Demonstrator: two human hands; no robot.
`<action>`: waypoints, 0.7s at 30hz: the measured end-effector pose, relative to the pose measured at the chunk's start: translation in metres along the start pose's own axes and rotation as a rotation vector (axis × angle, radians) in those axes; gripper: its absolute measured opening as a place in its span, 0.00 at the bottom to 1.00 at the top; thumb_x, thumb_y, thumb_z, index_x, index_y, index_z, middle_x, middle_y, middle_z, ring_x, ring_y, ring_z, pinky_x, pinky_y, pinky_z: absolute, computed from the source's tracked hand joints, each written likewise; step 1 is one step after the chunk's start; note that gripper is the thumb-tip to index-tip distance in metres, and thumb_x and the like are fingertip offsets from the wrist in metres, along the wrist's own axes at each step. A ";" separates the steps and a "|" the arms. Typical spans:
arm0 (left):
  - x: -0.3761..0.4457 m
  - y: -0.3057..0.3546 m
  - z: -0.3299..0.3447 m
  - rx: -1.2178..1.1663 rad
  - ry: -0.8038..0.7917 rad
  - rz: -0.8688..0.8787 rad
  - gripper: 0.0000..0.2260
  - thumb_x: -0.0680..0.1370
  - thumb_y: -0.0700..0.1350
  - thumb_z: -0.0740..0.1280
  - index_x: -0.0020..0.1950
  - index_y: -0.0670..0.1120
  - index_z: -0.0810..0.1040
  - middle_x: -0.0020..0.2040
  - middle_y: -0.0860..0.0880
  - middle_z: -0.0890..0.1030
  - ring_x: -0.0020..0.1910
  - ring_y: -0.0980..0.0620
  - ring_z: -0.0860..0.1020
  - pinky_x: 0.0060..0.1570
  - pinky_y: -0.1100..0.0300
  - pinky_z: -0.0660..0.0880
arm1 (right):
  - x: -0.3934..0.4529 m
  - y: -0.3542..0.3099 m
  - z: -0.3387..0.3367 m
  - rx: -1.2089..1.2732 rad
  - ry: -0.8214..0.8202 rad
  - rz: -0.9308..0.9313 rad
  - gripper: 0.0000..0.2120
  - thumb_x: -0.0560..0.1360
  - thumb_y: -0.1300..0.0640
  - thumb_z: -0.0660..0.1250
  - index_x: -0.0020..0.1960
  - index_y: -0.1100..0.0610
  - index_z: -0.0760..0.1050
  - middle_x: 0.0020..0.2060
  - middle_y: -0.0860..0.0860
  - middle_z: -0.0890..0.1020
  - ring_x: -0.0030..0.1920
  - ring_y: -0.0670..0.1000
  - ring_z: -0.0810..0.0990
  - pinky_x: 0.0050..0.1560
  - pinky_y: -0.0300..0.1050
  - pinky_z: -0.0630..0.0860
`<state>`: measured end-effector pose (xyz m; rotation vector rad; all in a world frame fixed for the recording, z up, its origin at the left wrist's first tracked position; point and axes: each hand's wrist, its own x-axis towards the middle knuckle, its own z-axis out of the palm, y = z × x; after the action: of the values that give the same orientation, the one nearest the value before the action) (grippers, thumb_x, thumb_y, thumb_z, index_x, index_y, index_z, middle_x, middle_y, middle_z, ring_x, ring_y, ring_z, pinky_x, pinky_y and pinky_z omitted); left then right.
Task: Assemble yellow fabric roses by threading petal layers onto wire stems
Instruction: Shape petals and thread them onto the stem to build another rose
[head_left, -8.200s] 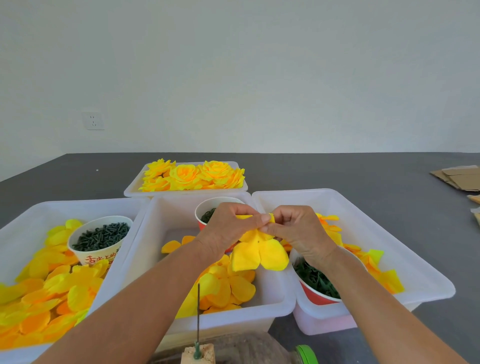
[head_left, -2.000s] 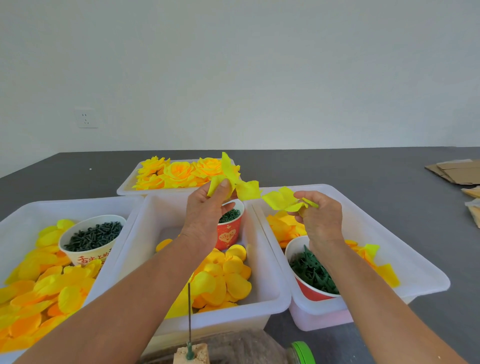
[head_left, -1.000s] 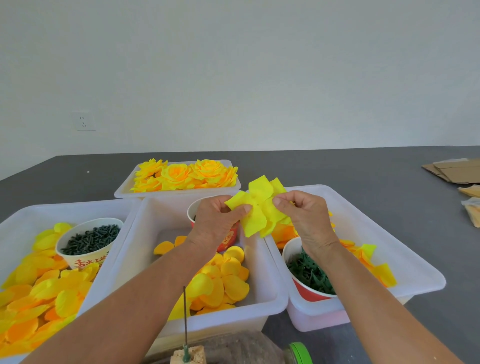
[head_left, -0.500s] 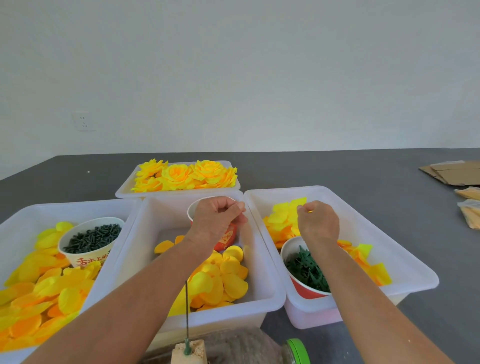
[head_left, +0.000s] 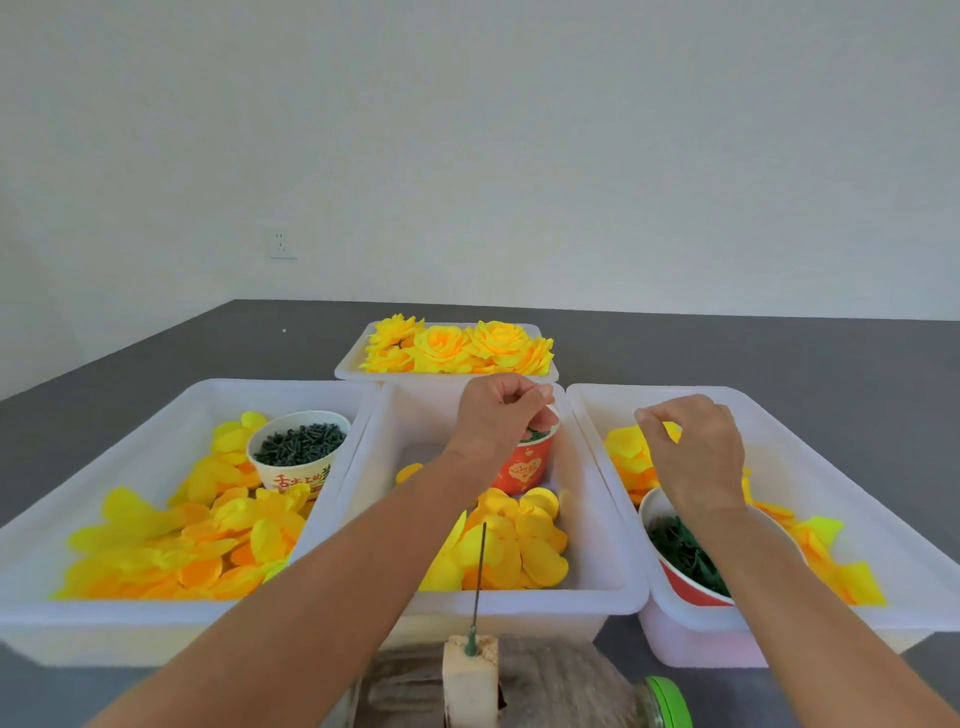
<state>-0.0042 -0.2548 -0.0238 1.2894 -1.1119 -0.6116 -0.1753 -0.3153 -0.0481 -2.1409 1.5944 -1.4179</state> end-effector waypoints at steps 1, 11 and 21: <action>0.001 0.003 -0.002 -0.001 0.000 0.005 0.09 0.77 0.40 0.66 0.37 0.44 0.79 0.31 0.50 0.81 0.28 0.60 0.77 0.31 0.70 0.73 | 0.000 -0.002 0.001 0.029 -0.005 -0.029 0.07 0.76 0.58 0.66 0.45 0.60 0.81 0.47 0.55 0.81 0.52 0.56 0.72 0.48 0.39 0.62; 0.005 0.018 -0.046 0.129 0.076 0.060 0.11 0.76 0.39 0.68 0.33 0.46 0.77 0.28 0.52 0.80 0.26 0.60 0.76 0.28 0.70 0.71 | -0.012 -0.049 -0.001 0.381 -0.216 -0.173 0.07 0.73 0.62 0.69 0.37 0.56 0.80 0.37 0.50 0.81 0.38 0.46 0.77 0.42 0.41 0.71; 0.015 -0.003 -0.160 0.972 0.202 -0.022 0.08 0.76 0.40 0.64 0.38 0.44 0.79 0.40 0.48 0.84 0.39 0.52 0.78 0.40 0.59 0.73 | -0.040 -0.118 0.043 0.537 -0.419 -0.194 0.11 0.73 0.60 0.69 0.35 0.64 0.79 0.31 0.54 0.81 0.33 0.49 0.75 0.38 0.40 0.71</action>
<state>0.1458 -0.1991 -0.0066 2.1266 -1.2651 0.1032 -0.0631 -0.2492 -0.0270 -2.1015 0.7714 -1.1604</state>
